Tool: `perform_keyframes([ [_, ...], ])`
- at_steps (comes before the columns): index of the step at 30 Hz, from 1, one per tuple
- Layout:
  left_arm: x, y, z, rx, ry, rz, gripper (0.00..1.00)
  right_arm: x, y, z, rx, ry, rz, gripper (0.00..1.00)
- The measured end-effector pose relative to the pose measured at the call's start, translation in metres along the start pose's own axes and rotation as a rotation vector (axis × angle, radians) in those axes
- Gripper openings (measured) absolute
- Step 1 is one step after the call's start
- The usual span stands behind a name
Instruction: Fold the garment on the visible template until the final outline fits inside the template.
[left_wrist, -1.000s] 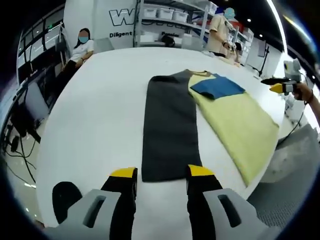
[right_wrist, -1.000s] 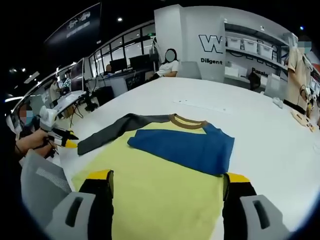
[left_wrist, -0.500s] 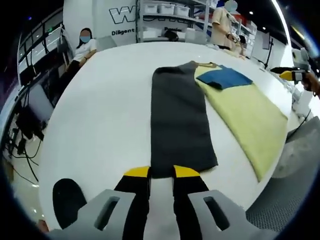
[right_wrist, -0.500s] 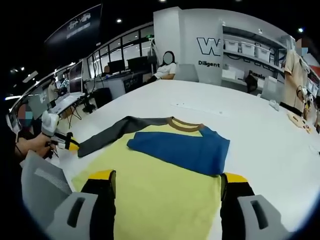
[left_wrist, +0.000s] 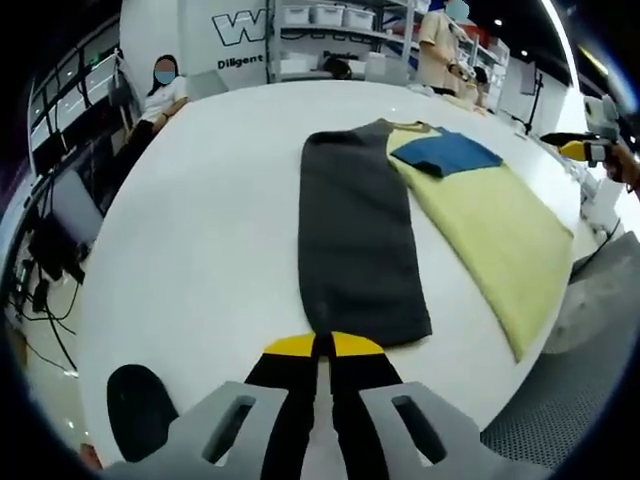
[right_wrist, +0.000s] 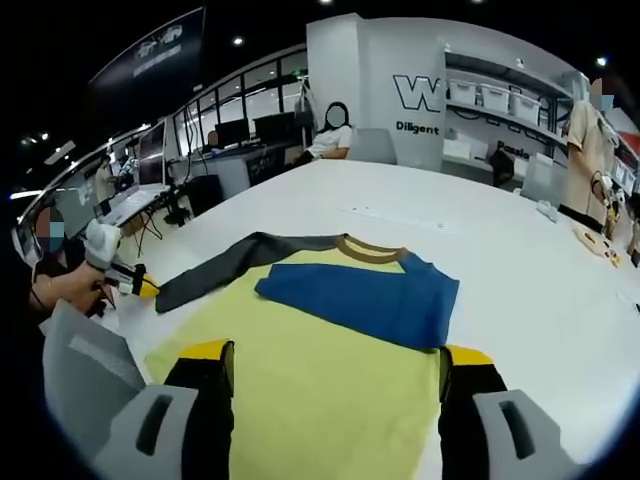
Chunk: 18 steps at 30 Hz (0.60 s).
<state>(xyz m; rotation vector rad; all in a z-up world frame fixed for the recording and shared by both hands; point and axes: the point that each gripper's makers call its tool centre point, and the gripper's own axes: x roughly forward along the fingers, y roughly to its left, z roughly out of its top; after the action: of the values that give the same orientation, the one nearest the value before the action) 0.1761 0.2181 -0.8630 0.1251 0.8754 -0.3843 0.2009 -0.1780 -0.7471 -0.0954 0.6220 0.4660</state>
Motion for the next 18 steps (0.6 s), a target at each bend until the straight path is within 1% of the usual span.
perform_keyframes([
  [3,-0.004,0.008,0.004,0.018,0.01,0.006,0.0,-0.002,-0.001,0.002,-0.005,-0.002,-0.003,0.82],
  [6,-0.007,0.021,0.009,0.03,0.021,0.027,0.0,-0.002,-0.002,0.003,-0.001,-0.005,-0.004,0.82],
  [7,-0.008,0.023,0.01,0.029,0.021,0.03,0.0,-0.002,-0.002,0.003,-0.001,-0.005,-0.004,0.82],
  [8,-0.009,0.031,0.015,0.026,0.016,0.034,0.0,-0.002,-0.001,0.003,-0.001,-0.004,-0.001,0.82],
  [10,-0.009,0.038,0.018,0.022,0.016,0.04,0.0,-0.002,0.001,0.002,-0.005,-0.002,0.005,0.82],
  [13,-0.006,0.058,0.019,0.019,0.047,0.059,0.0,-0.001,0.003,0.001,-0.013,0.01,0.01,0.83],
  [15,-0.006,0.065,0.018,0.018,0.059,0.067,0.0,-0.002,0.004,0.003,-0.024,0.012,0.01,0.83],
  [17,-0.004,0.076,0.02,0.003,0.056,0.081,0.0,-0.003,0.004,0.006,-0.031,0.01,0.008,0.83],
  [18,-0.004,0.077,0.02,0.0,0.057,0.082,0.0,-0.003,0.005,0.008,-0.026,0.01,0.014,0.84],
])
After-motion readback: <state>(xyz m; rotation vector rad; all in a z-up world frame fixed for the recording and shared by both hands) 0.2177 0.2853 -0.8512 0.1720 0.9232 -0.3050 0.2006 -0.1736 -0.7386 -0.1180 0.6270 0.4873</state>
